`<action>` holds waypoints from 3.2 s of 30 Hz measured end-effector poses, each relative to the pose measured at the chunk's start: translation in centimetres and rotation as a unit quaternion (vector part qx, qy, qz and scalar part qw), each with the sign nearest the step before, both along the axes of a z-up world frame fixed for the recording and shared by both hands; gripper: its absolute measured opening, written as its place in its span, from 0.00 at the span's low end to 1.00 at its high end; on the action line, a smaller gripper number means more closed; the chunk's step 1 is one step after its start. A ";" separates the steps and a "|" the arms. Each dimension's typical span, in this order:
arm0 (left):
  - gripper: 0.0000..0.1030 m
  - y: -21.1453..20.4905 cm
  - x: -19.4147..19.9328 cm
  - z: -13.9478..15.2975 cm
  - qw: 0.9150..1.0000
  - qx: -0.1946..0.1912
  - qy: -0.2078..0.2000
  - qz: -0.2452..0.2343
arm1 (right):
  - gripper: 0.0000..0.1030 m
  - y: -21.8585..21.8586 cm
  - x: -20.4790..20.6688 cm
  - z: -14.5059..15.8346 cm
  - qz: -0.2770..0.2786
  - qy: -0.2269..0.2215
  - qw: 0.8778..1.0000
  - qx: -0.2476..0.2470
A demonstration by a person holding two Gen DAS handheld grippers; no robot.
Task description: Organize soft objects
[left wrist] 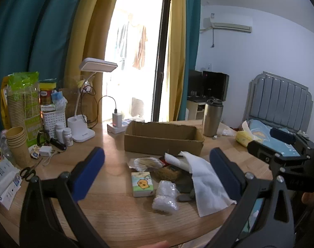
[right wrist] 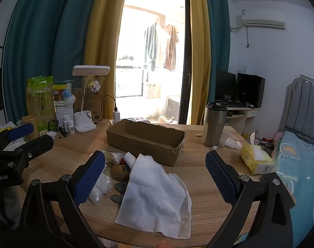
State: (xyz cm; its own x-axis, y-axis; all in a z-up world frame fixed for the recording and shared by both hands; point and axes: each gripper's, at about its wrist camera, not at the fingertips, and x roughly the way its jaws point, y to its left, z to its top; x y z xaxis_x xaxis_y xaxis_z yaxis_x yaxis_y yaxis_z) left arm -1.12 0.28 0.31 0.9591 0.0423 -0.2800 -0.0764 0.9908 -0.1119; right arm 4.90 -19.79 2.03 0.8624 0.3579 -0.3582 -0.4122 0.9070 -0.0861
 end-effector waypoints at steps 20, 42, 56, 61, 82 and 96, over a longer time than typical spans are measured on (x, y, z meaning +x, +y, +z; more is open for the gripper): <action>0.99 0.1 0.0 0.2 1.000 -0.003 0.002 0.004 | 0.96 -0.2 0.1 0.0 -0.002 0.001 1.000 0.001; 0.99 0.3 -0.1 0.1 1.000 -0.005 0.003 0.008 | 0.96 -0.1 0.1 -0.1 -0.001 0.005 1.000 0.000; 0.99 -0.1 0.0 -0.3 1.000 -0.005 0.007 0.005 | 0.96 -0.1 0.1 -0.2 -0.002 0.006 1.000 0.000; 0.99 -0.1 0.0 -0.3 1.000 -0.005 0.007 0.005 | 0.96 -0.1 0.1 -0.2 -0.001 0.007 1.000 -0.001; 0.99 -2.4 4.8 -5.2 0.994 0.008 0.108 -0.025 | 0.96 -1.2 3.5 -5.4 -0.012 0.082 0.997 -0.008; 0.90 -2.8 9.2 -8.9 0.981 0.012 0.188 -0.042 | 0.95 -0.4 7.8 -8.9 0.015 0.148 0.989 -0.014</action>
